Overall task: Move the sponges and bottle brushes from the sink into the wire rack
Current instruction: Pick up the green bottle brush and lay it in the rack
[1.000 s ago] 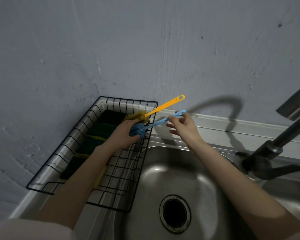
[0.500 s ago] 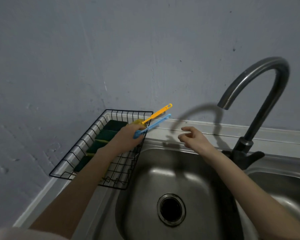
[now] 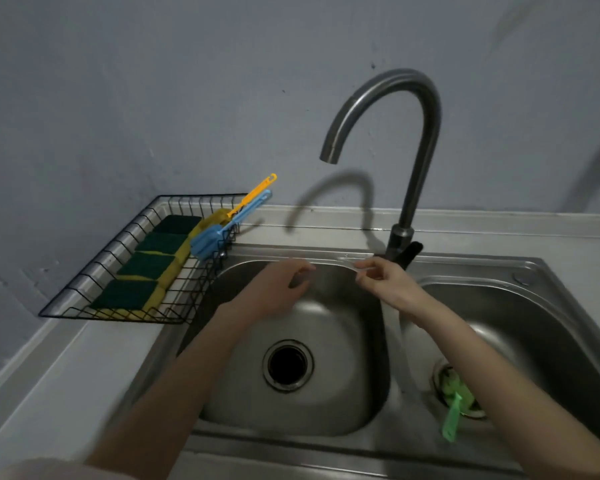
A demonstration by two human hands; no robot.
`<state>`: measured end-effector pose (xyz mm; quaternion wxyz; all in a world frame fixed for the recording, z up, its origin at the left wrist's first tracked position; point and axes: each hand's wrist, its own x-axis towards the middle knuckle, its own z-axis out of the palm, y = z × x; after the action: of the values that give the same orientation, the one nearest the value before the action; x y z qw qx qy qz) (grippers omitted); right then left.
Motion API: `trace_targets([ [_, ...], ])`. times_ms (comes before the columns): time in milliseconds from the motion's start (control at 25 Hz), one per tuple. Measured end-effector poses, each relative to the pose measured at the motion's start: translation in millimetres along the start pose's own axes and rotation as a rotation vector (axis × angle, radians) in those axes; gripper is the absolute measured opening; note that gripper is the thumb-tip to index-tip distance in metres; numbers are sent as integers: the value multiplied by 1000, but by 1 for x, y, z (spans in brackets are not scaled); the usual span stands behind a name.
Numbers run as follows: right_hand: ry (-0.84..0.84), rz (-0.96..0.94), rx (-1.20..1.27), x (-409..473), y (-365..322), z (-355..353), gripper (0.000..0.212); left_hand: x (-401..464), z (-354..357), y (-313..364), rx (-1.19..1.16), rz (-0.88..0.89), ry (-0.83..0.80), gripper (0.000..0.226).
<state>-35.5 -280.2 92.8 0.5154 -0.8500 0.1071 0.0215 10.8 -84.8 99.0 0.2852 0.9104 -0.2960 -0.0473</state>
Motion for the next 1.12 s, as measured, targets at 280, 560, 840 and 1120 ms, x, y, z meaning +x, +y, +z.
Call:
trace_targets([
  [280, 107, 115, -14, -24, 76, -54, 20, 5, 98, 63, -47, 47, -232, 34],
  [560, -1, 305, -458, -45, 145, -79, 35, 0, 154, 106, -24, 144, -492, 55],
  [840, -323, 346, -604, -58, 197, -62, 32, -2, 178, 107, 123, 326, -710, 35],
  [1120, -249, 290, -671, -57, 214, -55, 25, -11, 190, 101, 105, 310, -756, 35],
])
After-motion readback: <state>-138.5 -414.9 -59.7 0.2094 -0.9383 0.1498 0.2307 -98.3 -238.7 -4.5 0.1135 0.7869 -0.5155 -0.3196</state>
